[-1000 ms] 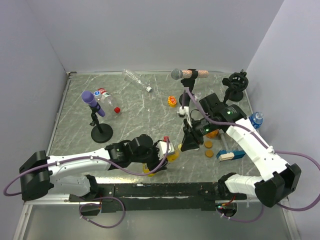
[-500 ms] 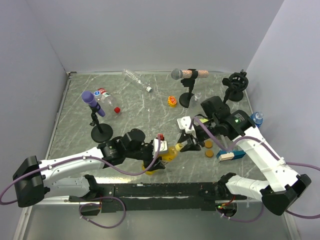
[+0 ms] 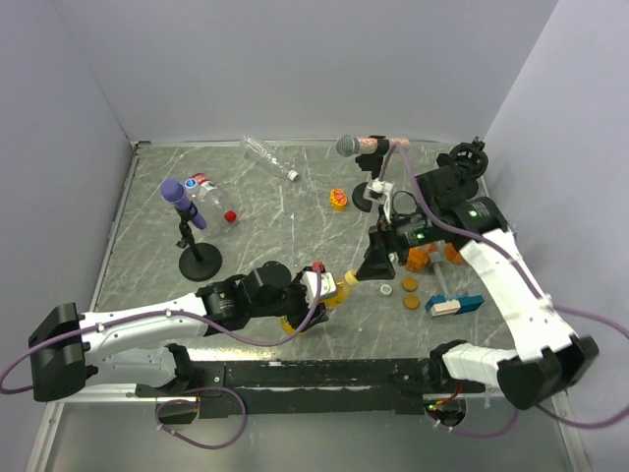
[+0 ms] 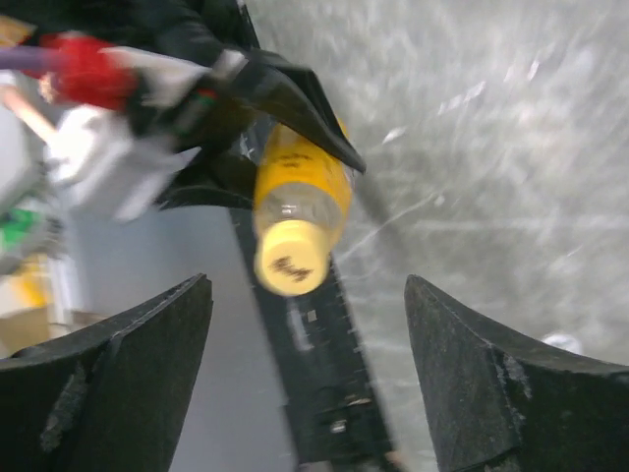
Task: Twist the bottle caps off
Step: Unscrew the bottle cap from the plastic bottle.
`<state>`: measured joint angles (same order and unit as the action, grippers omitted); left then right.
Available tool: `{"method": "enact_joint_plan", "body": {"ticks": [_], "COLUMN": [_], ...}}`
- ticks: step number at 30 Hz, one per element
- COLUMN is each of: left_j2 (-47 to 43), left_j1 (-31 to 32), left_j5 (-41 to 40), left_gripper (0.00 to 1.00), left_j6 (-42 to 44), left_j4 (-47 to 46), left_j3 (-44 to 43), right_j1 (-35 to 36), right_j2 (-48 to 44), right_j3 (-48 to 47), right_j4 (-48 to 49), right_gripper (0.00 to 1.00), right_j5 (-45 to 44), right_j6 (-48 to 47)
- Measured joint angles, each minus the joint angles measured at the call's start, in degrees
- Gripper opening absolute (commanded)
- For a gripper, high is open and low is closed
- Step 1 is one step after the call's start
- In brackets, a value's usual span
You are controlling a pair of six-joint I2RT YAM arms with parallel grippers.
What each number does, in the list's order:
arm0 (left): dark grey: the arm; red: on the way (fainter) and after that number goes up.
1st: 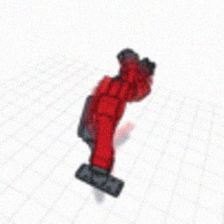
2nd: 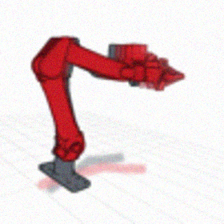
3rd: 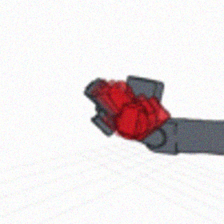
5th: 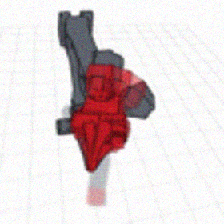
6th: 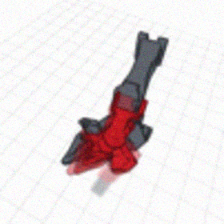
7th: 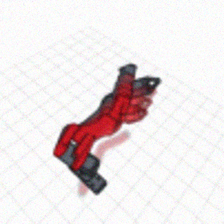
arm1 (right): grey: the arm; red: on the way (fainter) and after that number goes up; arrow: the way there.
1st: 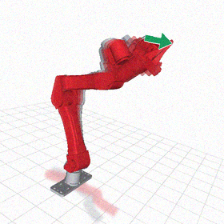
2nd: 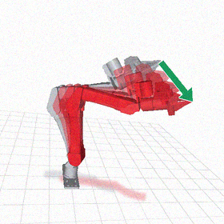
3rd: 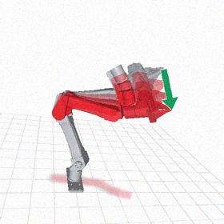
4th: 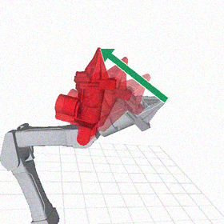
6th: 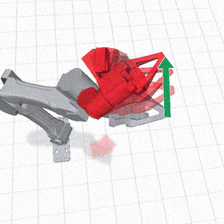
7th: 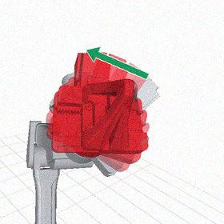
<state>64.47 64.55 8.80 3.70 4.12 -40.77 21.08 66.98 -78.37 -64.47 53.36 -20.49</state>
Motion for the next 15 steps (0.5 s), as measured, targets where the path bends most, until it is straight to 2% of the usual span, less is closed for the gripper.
{"method": "enact_joint_plan", "body": {"ticks": [4,11,15], "left_j2": [0.6,4.0,4.2], "left_j1": [1.3,1.6,1.7], "left_j5": [-3.2,-5.7,-5.7], "left_gripper": [0.08,0.08,0.08], "left_j6": [-1.2,-2.1,-2.4], "left_j4": [-0.5,-0.3,-0.4], "left_j3": [-0.4,-2.1,-2.6], "right_j1": [0.1,0.9,1.3], "right_j2": [4.7,7.2,7.2], "right_j3": [2.7,2.9,2.9], "right_j4": [-1.2,-2.4,-2.5], "right_gripper": [0.68,0.61,0.48], "right_j5": [-1.2,-1.7,-1.7], "right_j6": [3.8,6.1,6.3]}}
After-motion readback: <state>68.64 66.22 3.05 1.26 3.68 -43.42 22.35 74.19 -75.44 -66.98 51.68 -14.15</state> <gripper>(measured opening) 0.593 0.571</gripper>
